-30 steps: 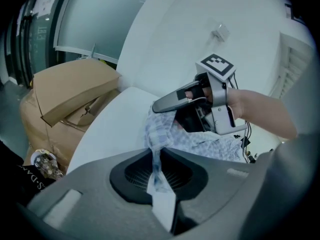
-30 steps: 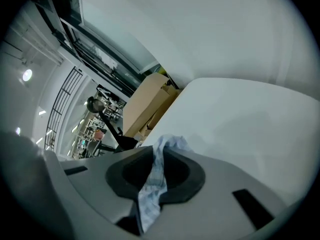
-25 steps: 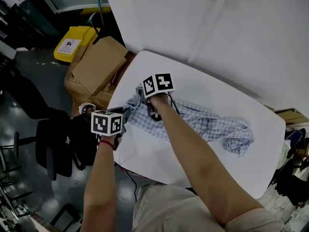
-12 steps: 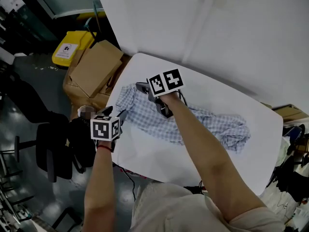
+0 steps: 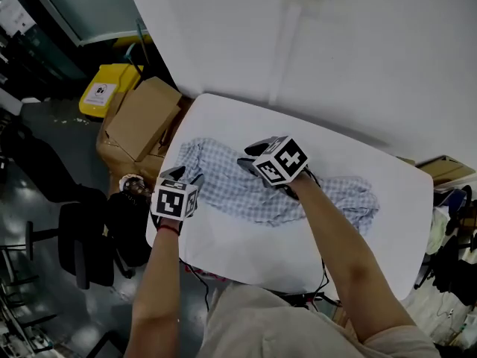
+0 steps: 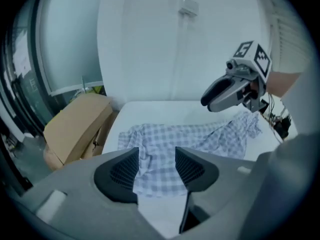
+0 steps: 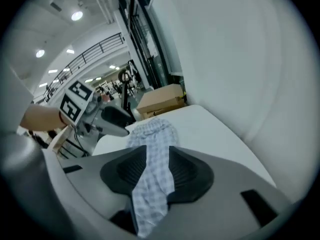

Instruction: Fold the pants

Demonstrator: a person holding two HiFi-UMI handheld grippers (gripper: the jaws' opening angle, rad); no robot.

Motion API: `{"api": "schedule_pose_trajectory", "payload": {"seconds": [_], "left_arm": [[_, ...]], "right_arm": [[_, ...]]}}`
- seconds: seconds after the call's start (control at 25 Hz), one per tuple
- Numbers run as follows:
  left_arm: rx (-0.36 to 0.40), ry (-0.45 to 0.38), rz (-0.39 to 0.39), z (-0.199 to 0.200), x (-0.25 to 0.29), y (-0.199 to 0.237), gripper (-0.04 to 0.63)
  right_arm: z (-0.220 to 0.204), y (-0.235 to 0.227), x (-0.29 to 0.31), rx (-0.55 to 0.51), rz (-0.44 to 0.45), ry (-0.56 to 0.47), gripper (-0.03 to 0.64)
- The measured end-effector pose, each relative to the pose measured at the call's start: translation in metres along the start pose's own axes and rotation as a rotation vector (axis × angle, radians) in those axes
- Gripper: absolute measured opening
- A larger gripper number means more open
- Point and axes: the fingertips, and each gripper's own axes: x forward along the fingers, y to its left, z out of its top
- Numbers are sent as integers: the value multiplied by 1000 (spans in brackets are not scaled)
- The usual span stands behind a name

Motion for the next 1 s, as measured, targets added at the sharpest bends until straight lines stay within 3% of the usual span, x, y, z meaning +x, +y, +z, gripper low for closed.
{"api": "schedule_pose_trajectory", "payload": {"seconds": [0.16, 0.24, 0.36, 0.48, 0.76, 1.0], "left_arm": [[186, 41, 91, 18, 24, 18, 203], [249, 63, 130, 26, 34, 28, 146], [326, 104, 153, 31, 53, 39, 94], [381, 165, 171, 32, 73, 45, 94], [389, 272, 170, 18, 106, 49, 86], [258, 230, 161, 22, 105, 75, 57]], "right_arm": [[-31, 6, 15, -185, -35, 124, 165], [-47, 7, 17, -251, -55, 185, 170], [-69, 4, 10, -285, -85, 232, 172], [-91, -3, -2, -266, -108, 256, 193], [-136, -15, 1, -219, -113, 329, 213], [-147, -26, 12, -257, -126, 394, 247]]}}
